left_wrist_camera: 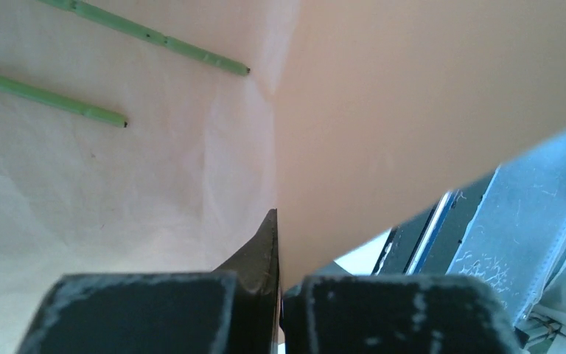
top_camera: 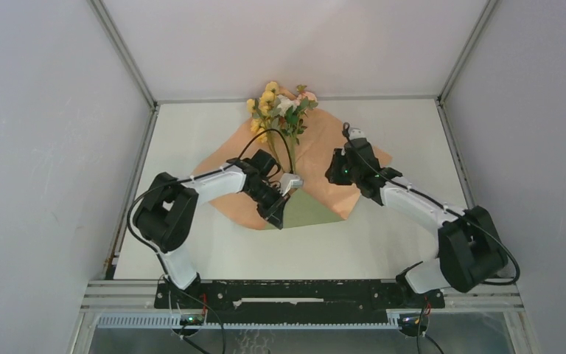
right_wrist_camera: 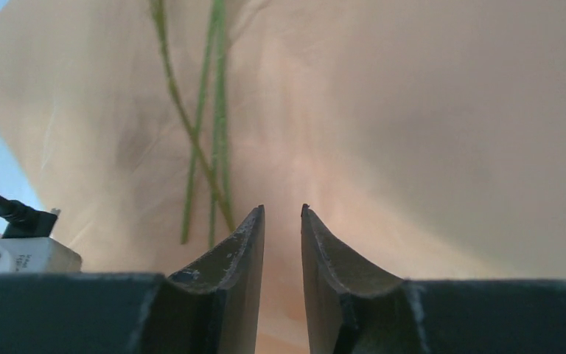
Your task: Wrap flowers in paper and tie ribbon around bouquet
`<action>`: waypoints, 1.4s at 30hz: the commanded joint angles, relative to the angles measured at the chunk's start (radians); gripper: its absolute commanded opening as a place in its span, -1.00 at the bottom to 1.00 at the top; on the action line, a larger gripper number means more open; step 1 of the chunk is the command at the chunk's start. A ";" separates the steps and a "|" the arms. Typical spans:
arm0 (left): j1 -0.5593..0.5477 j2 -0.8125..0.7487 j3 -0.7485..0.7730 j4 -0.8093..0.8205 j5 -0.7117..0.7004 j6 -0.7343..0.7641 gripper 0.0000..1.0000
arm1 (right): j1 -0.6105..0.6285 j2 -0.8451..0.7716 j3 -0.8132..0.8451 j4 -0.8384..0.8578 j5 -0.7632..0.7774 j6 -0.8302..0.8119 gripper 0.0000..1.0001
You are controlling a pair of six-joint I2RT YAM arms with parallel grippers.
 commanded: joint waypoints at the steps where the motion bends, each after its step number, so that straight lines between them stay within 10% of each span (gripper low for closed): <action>1: -0.022 -0.074 0.025 -0.069 0.001 0.089 -1.00 | -0.017 0.119 0.052 0.126 -0.271 -0.002 -0.38; 10: -0.073 -0.170 0.018 -0.283 0.012 0.257 -1.00 | 0.050 0.352 0.030 0.150 -0.356 0.064 -0.54; 18: -0.072 -0.130 0.080 -0.305 -0.003 0.294 -1.00 | 0.049 0.253 -0.113 0.164 -0.416 0.077 -0.51; 32: 0.019 0.097 0.200 -0.325 0.000 0.372 -0.85 | -0.086 -0.155 -0.300 0.137 -0.739 -0.074 -0.03; 42: 0.025 0.121 0.194 -0.339 0.018 0.399 -0.82 | -0.048 -0.160 -0.408 0.278 -0.712 -0.037 0.40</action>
